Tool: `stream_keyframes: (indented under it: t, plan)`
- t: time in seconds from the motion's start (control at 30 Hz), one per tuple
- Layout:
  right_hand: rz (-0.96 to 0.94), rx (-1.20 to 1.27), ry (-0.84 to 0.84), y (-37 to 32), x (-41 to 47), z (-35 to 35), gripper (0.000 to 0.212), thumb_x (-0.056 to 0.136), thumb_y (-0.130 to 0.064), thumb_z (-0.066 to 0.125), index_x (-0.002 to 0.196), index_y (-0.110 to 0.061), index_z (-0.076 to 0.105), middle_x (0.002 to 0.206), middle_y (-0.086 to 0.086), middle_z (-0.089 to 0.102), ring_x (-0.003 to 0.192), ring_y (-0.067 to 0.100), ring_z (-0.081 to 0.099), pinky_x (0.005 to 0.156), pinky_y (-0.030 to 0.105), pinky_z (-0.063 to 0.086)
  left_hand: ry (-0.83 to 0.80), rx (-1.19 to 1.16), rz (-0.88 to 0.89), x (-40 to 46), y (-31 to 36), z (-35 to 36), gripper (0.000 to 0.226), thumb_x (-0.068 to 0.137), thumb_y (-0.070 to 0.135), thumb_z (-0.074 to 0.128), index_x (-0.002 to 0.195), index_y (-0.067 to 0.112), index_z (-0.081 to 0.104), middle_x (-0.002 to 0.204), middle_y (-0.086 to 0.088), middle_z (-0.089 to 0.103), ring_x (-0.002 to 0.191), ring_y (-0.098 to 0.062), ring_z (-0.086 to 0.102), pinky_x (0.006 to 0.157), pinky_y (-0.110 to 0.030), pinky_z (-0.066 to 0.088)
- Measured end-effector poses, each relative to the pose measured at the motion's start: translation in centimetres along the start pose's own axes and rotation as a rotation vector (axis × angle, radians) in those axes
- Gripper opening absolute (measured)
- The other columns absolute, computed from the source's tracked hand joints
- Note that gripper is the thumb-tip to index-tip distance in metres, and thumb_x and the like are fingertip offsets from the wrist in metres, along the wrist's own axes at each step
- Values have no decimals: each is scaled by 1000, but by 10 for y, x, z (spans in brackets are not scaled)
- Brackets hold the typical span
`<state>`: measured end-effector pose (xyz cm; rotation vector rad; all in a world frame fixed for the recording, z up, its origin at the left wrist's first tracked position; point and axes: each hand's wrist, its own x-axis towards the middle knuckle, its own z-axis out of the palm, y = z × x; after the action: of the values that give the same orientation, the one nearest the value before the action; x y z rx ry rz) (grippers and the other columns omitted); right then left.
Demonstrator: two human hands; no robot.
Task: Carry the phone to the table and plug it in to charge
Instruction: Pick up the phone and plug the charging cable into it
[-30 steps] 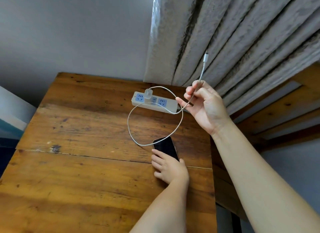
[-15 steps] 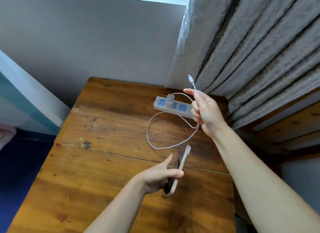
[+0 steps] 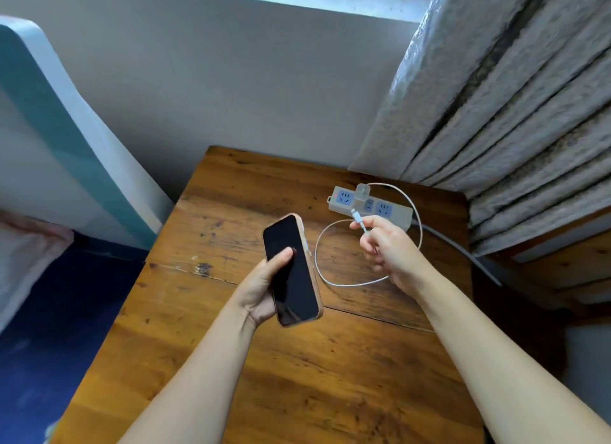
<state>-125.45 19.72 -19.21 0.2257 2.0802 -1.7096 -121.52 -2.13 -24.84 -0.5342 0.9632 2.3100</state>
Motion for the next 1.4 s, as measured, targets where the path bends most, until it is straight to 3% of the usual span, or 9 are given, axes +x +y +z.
stream_keyframes:
  t: [0.1,0.23,0.4,0.63,0.77,0.83,0.97,1.1,1.4]
  plan:
    - [-130,-77,-23,3,-16,11,29,98,-27,36,95,-26,65,52,-10,39,44,3,34,41,14,30,-50,-95,30,5,12,3,54,57,29,88,104,9,69,84,-5,74,75,-17,70,66,-33,59]
    - [-153,-159,-238,7,-37,28,32,97,-39,36,95,-26,65,44,-12,41,41,0,40,45,7,34,-101,-221,125,11,21,4,58,63,32,83,115,14,66,97,-3,73,87,-18,68,86,-46,55]
    - [-77,-178,-339,15,-42,46,30,98,-40,33,92,-25,58,52,-10,45,47,3,39,47,13,36,-203,-382,142,13,29,3,33,89,26,57,116,9,66,122,-10,66,114,-27,61,95,-50,50]
    - [0,12,-413,16,-41,68,26,98,-36,38,107,-26,60,69,-2,67,49,7,52,45,11,38,-127,-348,154,16,30,-3,32,86,36,58,101,12,74,108,-10,72,100,-29,68,77,-47,57]
    - [53,56,-413,17,-40,74,31,98,-37,38,113,-19,58,66,-2,67,44,7,49,41,11,35,-61,-389,164,16,28,-4,57,74,48,67,118,13,58,106,-12,72,99,-31,68,73,-51,57]
    - [67,61,-407,19,-39,77,30,99,-35,37,109,-17,58,66,-2,67,43,7,49,41,11,34,-26,-376,149,19,28,-5,70,70,59,65,122,15,54,106,-11,72,99,-30,68,76,-51,57]
    - [77,113,-393,24,-40,83,26,100,-33,35,90,-19,54,68,1,67,42,9,48,41,15,32,-46,-401,73,21,31,-9,81,76,78,36,105,12,72,107,-13,71,100,-32,67,86,-55,53]
    - [91,153,-351,28,-40,90,30,100,-32,35,101,-11,55,73,2,70,45,9,53,43,15,36,-89,-396,88,23,35,-7,76,81,72,38,128,15,55,121,-13,64,110,-32,60,99,-58,41]
    - [18,168,-276,28,-38,102,30,99,-30,35,96,-14,60,77,-1,74,59,9,63,53,16,46,-94,-219,122,30,48,-1,80,79,78,29,106,15,71,99,-9,73,88,-28,70,82,-49,56]
